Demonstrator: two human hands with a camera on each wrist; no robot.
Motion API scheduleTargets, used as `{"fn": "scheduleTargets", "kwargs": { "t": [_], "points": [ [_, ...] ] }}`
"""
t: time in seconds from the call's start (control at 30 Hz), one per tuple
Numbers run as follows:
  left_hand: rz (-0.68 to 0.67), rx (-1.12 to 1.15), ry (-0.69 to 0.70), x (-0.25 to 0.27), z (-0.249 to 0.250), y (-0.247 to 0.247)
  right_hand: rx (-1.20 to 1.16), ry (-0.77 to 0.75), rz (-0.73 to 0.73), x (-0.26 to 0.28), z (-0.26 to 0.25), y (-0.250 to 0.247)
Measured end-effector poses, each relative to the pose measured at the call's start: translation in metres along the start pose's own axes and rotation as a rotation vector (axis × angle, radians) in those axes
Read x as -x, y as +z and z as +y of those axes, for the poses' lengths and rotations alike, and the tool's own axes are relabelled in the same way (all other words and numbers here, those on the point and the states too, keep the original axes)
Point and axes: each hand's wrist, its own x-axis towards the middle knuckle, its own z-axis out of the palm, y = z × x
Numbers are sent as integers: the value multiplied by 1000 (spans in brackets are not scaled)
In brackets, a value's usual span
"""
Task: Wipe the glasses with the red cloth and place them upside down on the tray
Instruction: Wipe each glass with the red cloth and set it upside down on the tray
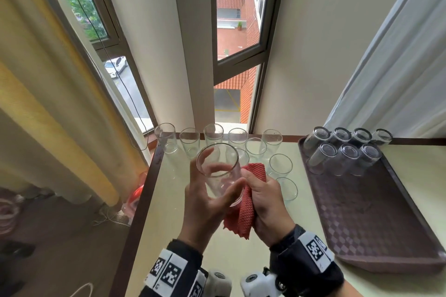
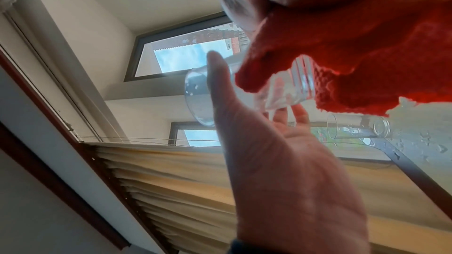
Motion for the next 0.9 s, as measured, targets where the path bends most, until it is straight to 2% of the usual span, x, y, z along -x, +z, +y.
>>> {"fn": "scheduleTargets", "kwargs": {
  "t": [0.1,0.17,0.27,0.33,0.4,0.5,0.63,0.73,0.83,0.9],
  "points": [
    [-31,-125,-20,-5,-6,-9,92,-45,6,2,-11,-9],
    [-105,-206,-17,-5,-9,-16,116,-118,-31,4,-21,-14],
    [-221,-375,-5,-4,-4,-20,213,-237,-169,7,-27,-16],
    [-279,-482,14,-2,5,-19,424,-305,-248,8,-24,-18],
    [-312,-597,71,1,11,-16,576,-330,-325,7,-19,-20],
    [-319,-730,128,5,17,-16,603,-329,-375,4,-14,-20],
    [-326,-736,39,7,20,-21,631,-320,-410,4,-6,-21],
    [-336,-703,-60,13,17,-22,725,-414,-434,7,-3,-21],
    [-285,-638,-66,18,18,-22,785,-478,-493,7,-8,-17],
    [-261,-613,-44,20,22,-23,816,-421,-532,5,-12,-16]
  ]
}}
